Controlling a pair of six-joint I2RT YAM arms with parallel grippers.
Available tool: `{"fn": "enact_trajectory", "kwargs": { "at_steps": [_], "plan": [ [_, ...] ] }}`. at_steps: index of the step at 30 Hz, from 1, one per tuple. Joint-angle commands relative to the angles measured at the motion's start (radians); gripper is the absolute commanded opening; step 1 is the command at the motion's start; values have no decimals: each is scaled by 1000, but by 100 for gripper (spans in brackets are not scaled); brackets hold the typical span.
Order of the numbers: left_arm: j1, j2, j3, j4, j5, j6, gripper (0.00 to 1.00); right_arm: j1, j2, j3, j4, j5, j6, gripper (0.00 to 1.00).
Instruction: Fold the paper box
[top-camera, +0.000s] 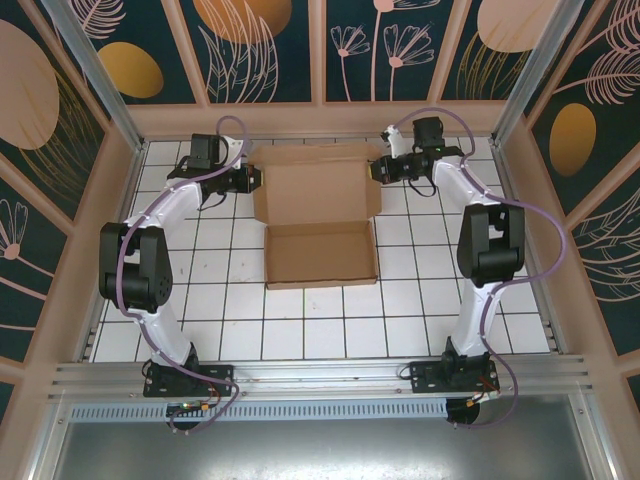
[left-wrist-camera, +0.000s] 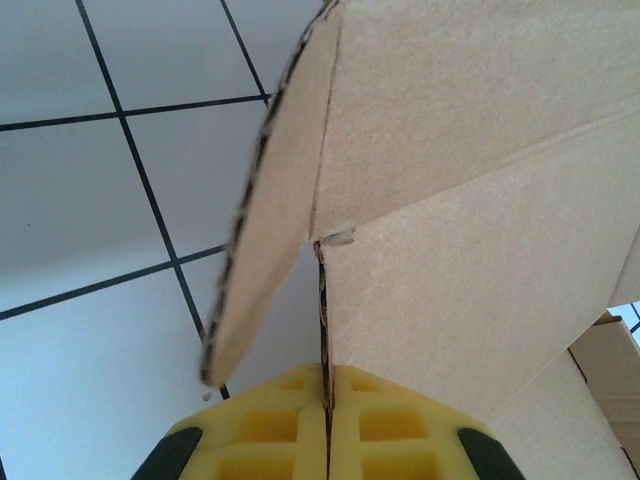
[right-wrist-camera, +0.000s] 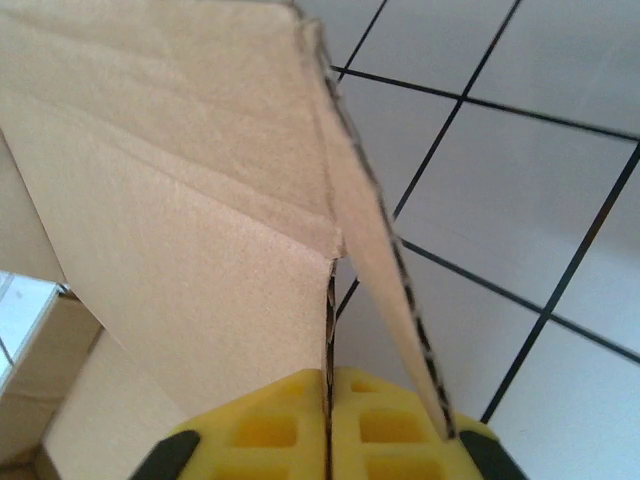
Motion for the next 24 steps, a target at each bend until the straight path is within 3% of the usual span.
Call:
{"fn": "enact_trajectory", "kwargs": {
  "at_steps": [1, 4, 9, 17, 24],
  "plan": [
    [0, -61, -39, 99, 21, -37, 0, 37, -111, -27, 82, 76, 7, 0],
    [-1, -152, -120, 225, -59, -101, 0, 85, -199, -131, 224, 216, 57, 0],
    [-27, -290, -334, 509, -170, -225, 0, 179, -396, -456, 659, 436, 192, 0],
    [-224, -382, -546, 731, -492, -272, 0, 327, -464, -693, 952, 789, 360, 0],
    [-272, -446, -766, 953, -701, -393, 1, 526, -464, -892, 1362, 1101, 211, 0]
  ]
}}
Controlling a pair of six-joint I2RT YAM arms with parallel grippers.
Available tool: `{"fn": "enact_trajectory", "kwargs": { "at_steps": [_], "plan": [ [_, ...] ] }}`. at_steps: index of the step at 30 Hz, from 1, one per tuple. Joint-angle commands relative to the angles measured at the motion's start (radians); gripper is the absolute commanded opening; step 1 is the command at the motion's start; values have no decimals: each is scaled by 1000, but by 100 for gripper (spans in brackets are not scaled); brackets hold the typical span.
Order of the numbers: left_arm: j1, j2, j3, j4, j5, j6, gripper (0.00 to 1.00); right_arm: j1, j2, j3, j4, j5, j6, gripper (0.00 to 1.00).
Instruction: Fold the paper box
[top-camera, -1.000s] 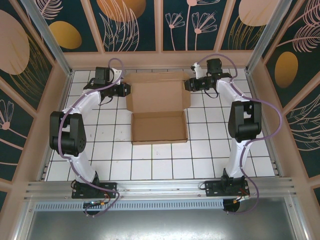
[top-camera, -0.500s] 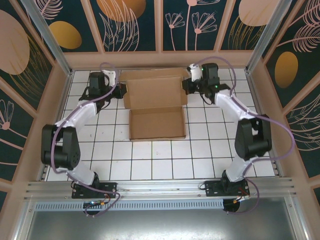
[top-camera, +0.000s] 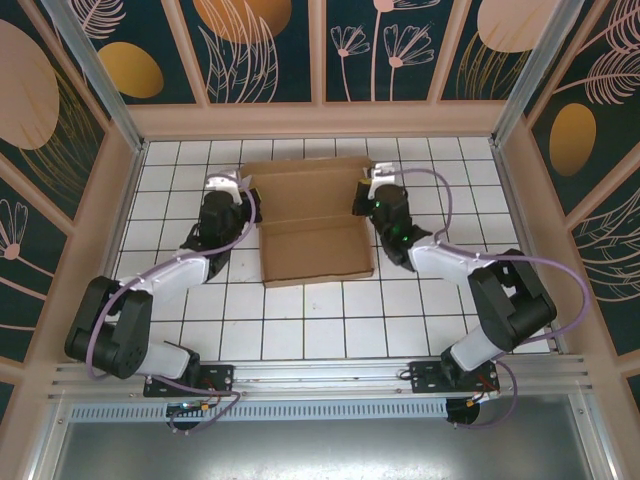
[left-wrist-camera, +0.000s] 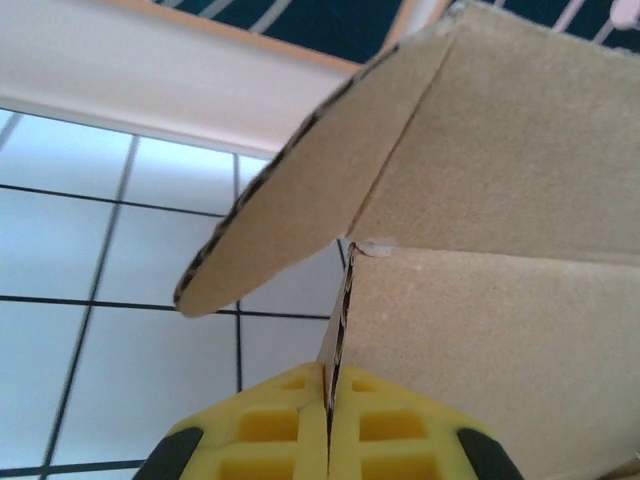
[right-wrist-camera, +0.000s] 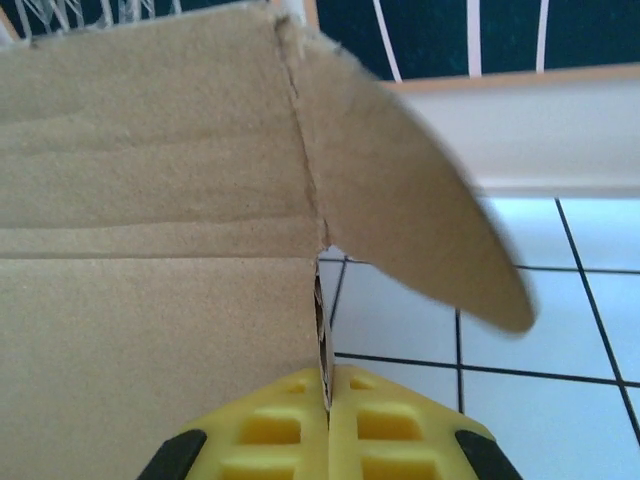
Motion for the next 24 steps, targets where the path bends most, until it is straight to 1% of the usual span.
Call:
{"fn": "enact_trajectory", "kwargs": {
  "at_steps": [1, 3, 5, 6, 10, 14, 16, 20, 22, 24],
  "plan": [
    [-46, -43, -83, 179, -88, -80, 1, 125, -19, -86, 370, 176, -97, 0],
    [-69, -62, -119, 205, -107, -81, 1, 161, -3, -134, 464, 215, -136, 0],
    [-95, -84, -156, 226, -132, -83, 2, 177, 3, -183, 517, 216, -147, 0],
    [-105, -91, -168, 226, -147, -85, 2, 178, 0, -197, 524, 211, -142, 0],
    [-111, -107, -212, 193, -174, -163, 2, 184, -14, -252, 529, 206, -101, 0],
    [-112, -134, -274, 197, -155, -234, 2, 199, -30, -299, 529, 198, -61, 0],
    [-114, -134, -290, 196, -121, -258, 2, 210, -33, -311, 517, 202, -48, 0],
    [-120, -140, -317, 175, -82, -304, 3, 245, -32, -318, 496, 301, -14, 0],
    [-124, -141, -332, 183, -71, -316, 4, 255, -33, -309, 459, 341, 44, 0],
    [-131, -144, -335, 171, -70, -319, 4, 269, -26, -281, 396, 409, 119, 0]
  ]
}}
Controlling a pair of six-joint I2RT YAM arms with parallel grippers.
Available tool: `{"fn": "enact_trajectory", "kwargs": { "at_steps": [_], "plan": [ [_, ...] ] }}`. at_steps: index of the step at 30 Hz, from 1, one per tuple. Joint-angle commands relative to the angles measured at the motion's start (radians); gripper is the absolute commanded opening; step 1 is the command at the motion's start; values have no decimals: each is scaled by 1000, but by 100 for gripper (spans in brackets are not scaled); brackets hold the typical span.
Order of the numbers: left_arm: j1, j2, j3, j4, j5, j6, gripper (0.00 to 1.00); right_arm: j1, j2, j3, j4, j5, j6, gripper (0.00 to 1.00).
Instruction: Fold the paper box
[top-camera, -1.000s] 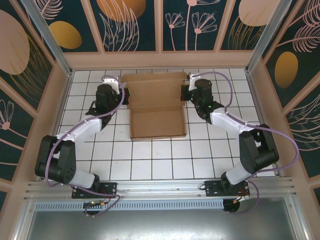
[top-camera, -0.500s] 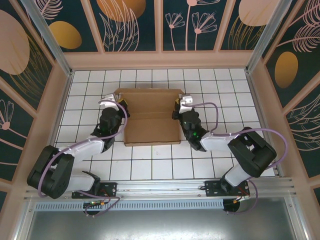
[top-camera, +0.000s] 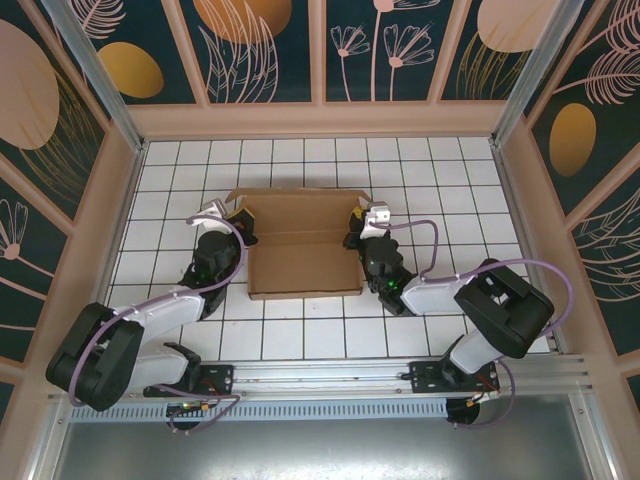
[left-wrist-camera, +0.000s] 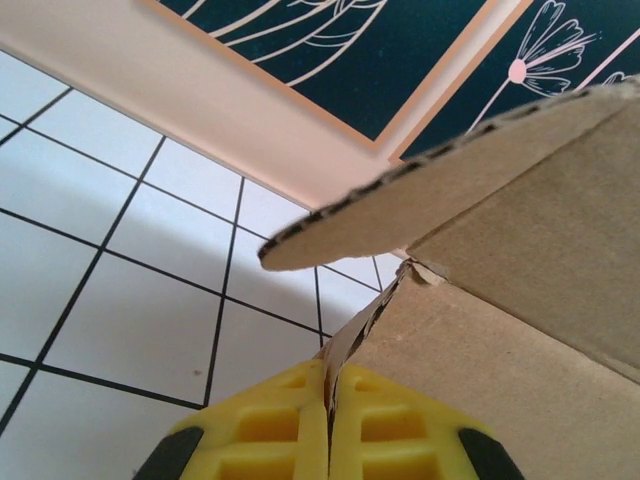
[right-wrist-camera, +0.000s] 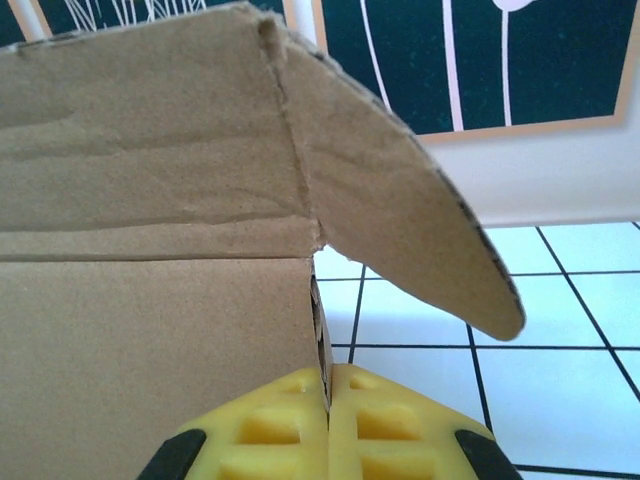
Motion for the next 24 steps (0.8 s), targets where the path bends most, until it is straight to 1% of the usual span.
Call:
{"fn": "enact_trajectory", "kwargs": {
  "at_steps": [1, 5, 8, 11, 14, 18, 21, 24],
  "plan": [
    [-30, 9, -38, -118, 89, -69, 5, 40, -1, 38, -103, 112, 151, 0],
    [-40, -11, -40, -155, 73, -89, 6, 73, 29, 93, -176, 211, 199, 0],
    [-45, -5, -34, -160, 56, -124, 11, 85, 35, 107, -175, 219, 219, 0],
    [-52, 22, 22, -207, 30, -135, 12, 86, 40, 131, -169, 220, 219, 0],
    [-62, 48, 66, -233, -16, -127, 8, 86, 58, 153, -133, 237, 188, 0],
    [-87, 61, 64, -211, -101, -87, 2, 88, 99, 159, -25, 231, 120, 0],
    [-89, 75, 56, -197, -118, -84, 0, 89, 124, 165, 32, 227, 63, 0],
    [-91, 79, 39, -196, -114, -82, 0, 91, 129, 140, 73, 225, 35, 0]
  ]
}}
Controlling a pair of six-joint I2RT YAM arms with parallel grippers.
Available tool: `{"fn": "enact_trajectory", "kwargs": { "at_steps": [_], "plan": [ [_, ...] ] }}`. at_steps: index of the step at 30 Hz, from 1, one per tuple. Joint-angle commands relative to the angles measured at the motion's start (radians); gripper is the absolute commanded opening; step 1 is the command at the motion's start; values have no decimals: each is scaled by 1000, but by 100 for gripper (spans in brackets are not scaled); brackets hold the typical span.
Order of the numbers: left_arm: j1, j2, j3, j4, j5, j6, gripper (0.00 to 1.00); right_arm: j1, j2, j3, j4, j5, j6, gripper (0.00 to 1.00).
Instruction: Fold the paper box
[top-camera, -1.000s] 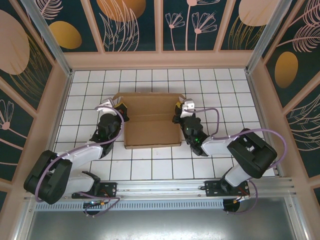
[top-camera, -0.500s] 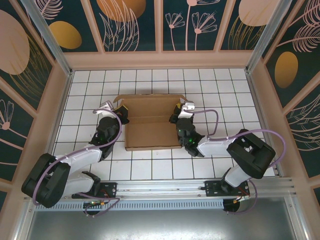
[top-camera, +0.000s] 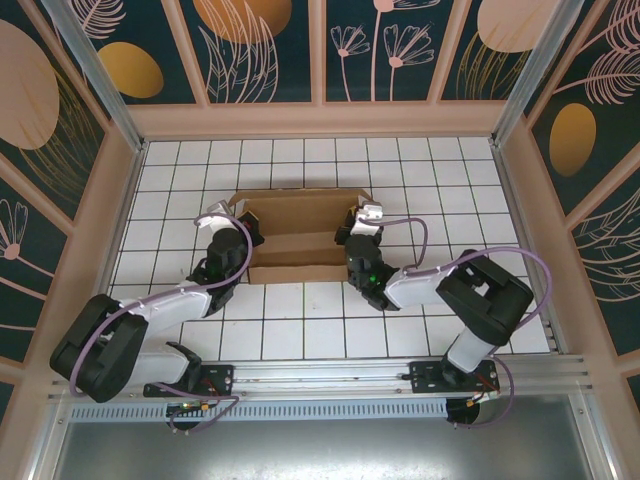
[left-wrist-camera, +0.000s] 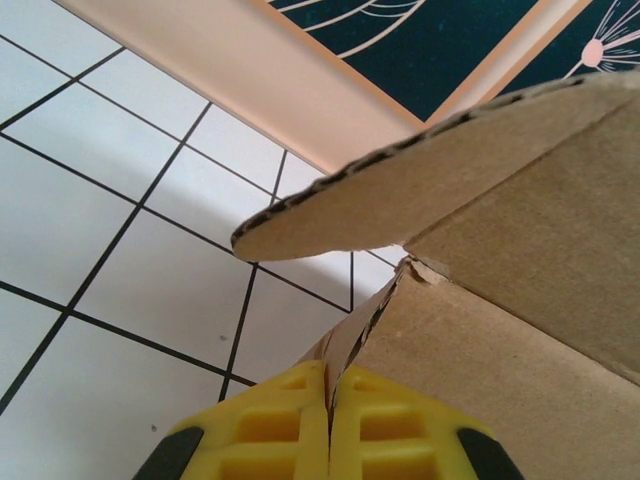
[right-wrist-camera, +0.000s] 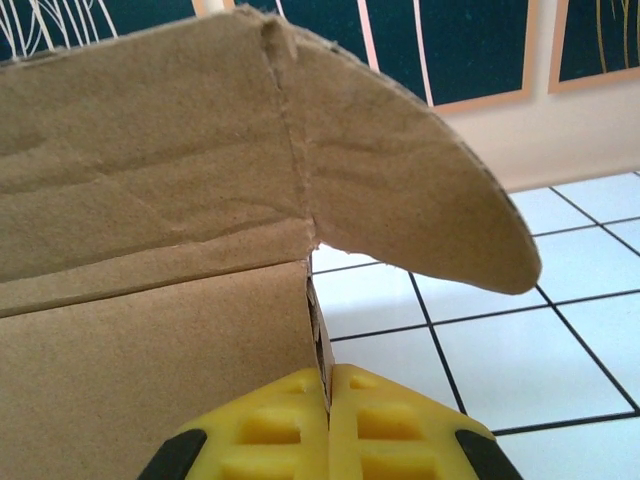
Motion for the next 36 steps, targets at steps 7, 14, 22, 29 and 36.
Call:
{"fn": "enact_trajectory", "kwargs": {
  "at_steps": [7, 14, 22, 29, 36],
  "plan": [
    [-29, -65, -101, -65, 50, 47, 0, 28, -85, -128, 154, -214, -25, 0],
    [-190, -59, -148, 20, -57, 185, 0, 28, -118, -288, 306, -382, -57, 0],
    [-242, -111, -265, 80, -151, 210, 0, 41, -84, -385, 476, -431, -66, 0],
    [-243, -154, -310, 131, -147, 249, 0, 68, -98, -427, 525, -443, -112, 0],
    [-262, -184, -352, 141, -165, 266, 0, 98, -180, -461, 475, -453, -145, 11]
  ]
}}
